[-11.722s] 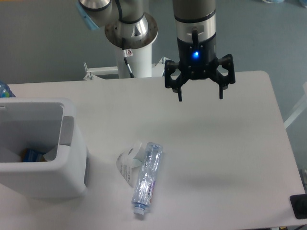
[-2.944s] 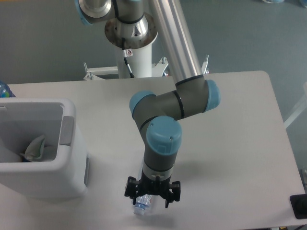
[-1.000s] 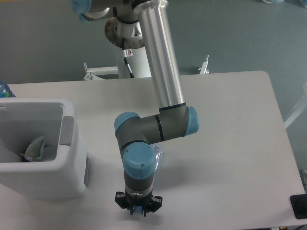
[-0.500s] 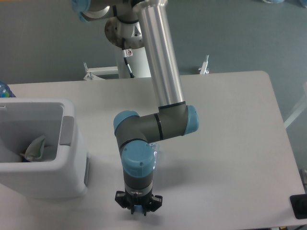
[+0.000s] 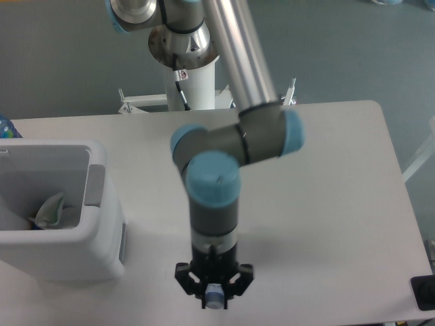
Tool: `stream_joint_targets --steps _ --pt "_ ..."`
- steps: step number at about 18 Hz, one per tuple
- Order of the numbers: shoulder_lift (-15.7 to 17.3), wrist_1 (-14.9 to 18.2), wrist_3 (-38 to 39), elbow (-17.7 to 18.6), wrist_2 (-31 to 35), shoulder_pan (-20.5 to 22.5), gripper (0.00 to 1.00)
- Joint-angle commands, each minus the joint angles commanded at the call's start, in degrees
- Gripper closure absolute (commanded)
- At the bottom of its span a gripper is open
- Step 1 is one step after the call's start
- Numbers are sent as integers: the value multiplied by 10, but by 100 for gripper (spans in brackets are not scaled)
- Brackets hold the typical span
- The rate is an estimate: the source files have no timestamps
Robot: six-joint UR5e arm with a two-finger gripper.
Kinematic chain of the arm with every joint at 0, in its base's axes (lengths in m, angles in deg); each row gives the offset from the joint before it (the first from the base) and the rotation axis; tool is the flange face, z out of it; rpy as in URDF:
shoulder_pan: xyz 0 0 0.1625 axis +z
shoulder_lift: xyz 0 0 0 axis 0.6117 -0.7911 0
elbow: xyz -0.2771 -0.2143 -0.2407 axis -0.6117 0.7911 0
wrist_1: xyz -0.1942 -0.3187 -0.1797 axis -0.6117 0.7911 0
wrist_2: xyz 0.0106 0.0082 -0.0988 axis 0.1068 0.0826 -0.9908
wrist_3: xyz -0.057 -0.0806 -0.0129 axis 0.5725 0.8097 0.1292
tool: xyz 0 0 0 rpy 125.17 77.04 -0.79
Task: Place the trash in the trash can
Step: 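Lift the bottle and carry it over the white bin, then lower the bottle into the bin and release it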
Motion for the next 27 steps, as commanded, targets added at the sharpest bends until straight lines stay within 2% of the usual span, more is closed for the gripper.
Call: stream_joint_targets --steps 3,5,10,15,19,23,26,27 --pt "14 -46 50 -34 -3 -4 76" --pt "32 -51 63 -47 -10 -20 76" --pt "76 -54 68 -36 -14 -81 76" --pt "107 -56 69 0 7 -152 76" --pt "109 -58 84 5 24 -191 76" --pt "107 -57 86 47 31 -241 73" --pt "105 -57 82 79 35 -247 58" --pt "105 -57 81 81 35 -247 45"
